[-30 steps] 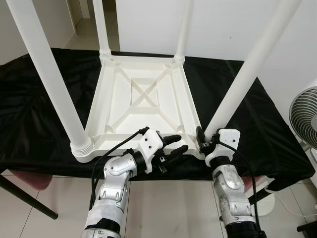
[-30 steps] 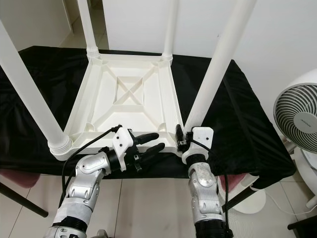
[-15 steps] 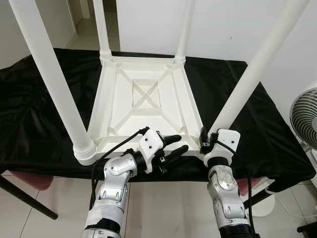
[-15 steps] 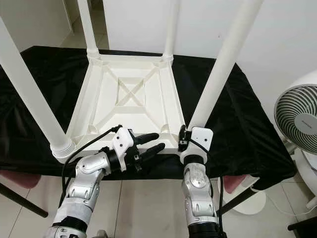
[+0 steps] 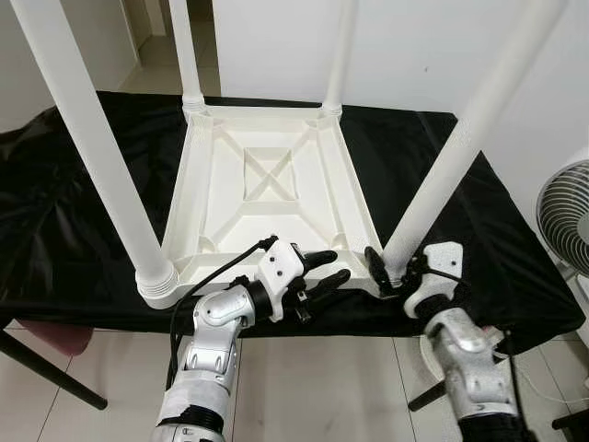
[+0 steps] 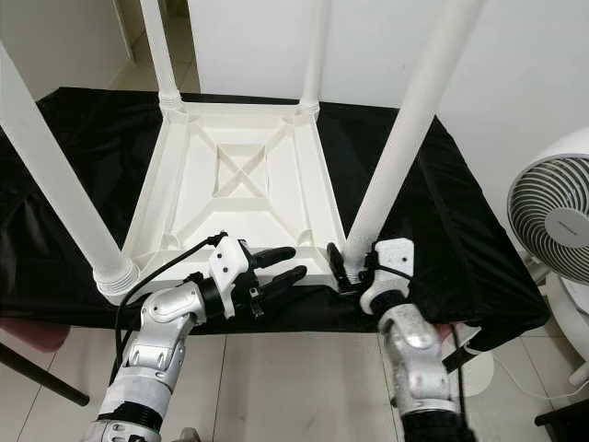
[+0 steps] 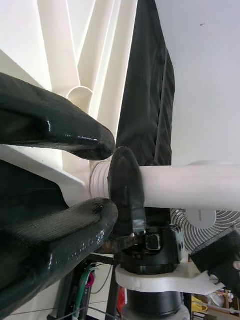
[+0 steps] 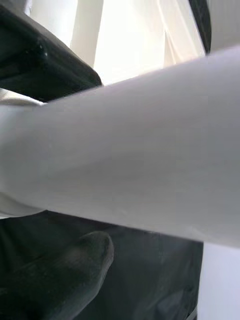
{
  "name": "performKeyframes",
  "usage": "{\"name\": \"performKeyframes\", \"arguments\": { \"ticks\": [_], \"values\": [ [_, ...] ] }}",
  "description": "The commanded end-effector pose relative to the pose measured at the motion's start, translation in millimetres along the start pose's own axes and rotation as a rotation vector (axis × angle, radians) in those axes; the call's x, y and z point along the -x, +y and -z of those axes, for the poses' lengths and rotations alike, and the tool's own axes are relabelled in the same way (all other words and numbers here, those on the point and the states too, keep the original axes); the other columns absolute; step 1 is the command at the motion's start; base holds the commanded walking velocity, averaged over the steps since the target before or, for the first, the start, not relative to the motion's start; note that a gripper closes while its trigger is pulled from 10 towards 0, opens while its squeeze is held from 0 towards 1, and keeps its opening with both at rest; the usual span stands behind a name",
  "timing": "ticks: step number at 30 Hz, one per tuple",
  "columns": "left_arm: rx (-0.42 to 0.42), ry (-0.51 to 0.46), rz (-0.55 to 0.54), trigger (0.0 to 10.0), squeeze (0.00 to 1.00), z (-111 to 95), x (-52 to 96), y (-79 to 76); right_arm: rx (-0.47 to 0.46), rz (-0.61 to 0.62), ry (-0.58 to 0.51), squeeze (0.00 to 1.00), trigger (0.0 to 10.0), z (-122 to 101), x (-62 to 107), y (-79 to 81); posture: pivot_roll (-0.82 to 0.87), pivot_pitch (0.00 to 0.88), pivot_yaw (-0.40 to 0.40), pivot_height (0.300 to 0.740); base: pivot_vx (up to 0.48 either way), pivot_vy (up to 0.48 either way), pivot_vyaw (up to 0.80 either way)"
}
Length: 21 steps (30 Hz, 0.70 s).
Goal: Building children table
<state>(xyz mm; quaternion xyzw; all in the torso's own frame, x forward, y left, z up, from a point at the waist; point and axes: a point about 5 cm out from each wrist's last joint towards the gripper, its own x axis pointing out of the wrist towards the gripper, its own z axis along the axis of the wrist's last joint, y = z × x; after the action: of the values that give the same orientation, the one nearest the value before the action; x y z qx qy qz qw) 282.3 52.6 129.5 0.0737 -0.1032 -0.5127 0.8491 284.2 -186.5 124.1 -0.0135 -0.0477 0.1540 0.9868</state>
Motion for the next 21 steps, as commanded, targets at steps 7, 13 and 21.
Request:
{"name": "performKeyframes", "arguments": {
  "ticks": [7, 13, 21],
  "values": [
    [0.074, 0.043, -0.195, 10.0, 0.00, 16.6, 4.7, -12.4, 0.051, -0.241, 0.005, 0.00, 10.0, -6.0, -10.2, -2.5, 0.04, 0.000, -0.017, 0.740, 0.000, 0.000, 0.00],
    [0.070, 0.041, -0.200, 10.0, 0.00, 15.4, 4.8, -12.2, 0.075, -0.281, 0.050, 0.00, 0.0, -1.1, -12.9, -8.7, 0.05, 0.000, -0.018, 0.740, 0.000, 0.000, 0.00],
    [0.073, 0.037, -0.207, 10.0, 0.00, 14.5, 4.2, -12.6, 0.051, -0.323, 0.122, 0.00, 0.0, 9.5, -8.2, -12.9, 0.05, 0.007, -0.017, 0.740, 0.000, 0.000, 0.00]
  ]
}}
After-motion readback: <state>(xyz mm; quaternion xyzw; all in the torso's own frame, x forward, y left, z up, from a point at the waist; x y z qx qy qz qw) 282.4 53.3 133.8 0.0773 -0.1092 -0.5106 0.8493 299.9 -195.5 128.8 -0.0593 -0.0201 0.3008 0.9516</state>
